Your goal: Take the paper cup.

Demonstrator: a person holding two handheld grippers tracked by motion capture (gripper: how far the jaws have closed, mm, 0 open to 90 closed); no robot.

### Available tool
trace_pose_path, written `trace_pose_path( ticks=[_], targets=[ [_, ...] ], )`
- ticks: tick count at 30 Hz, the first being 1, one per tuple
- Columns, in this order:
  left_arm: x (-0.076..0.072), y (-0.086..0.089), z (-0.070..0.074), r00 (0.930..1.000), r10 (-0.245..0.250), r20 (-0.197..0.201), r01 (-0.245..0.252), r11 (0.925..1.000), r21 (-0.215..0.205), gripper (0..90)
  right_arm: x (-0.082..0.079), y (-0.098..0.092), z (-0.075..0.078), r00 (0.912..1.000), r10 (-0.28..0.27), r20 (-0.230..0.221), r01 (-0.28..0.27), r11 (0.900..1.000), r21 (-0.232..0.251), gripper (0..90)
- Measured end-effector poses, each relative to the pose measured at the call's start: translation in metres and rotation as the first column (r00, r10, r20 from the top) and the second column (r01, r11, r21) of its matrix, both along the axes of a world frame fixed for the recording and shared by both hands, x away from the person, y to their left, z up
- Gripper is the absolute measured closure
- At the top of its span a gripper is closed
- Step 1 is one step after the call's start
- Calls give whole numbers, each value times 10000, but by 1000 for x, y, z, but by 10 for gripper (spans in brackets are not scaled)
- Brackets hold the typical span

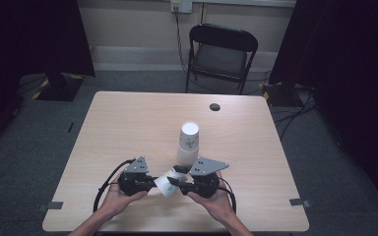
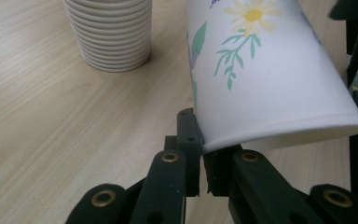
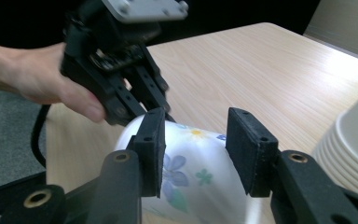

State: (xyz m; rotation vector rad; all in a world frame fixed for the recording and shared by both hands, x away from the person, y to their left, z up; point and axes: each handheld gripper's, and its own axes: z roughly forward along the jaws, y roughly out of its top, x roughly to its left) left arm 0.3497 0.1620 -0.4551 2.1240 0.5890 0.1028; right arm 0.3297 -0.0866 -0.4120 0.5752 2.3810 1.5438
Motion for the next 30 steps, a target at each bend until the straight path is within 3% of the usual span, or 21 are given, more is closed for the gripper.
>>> trace_pose_path(
  ticks=[8,13,17,23,27,30],
  targets=[
    [2,8,3,9992,317,-238,-335,9962,-798,872,2,-4,-4,9999,-139,-36,138,9996,-251,598],
    [5,15,3,9974,626,-359,-661,9921,-1066,878,3,-5,-7,10000,-42,-41,40,9987,-501,583],
    [6,17,3,9963,682,-514,-742,9892,-1265,882,2,-4,-13,9999,167,-33,-170,9956,-922,522],
    [8,21,4,9945,761,-716,-867,9834,-1595,883,1,2,-18,9975,699,-114,-708,9900,-1221,324],
    [8,21,4,9921,949,-825,-1077,9799,-1682,883,-1,9,-23,9964,840,125,-807,9826,-1673,242],
    [9,21,4,9906,1055,-871,-1197,9767,-1783,882,-2,13,-26,9960,895,52,-870,9787,-1857,200]
  ],
)
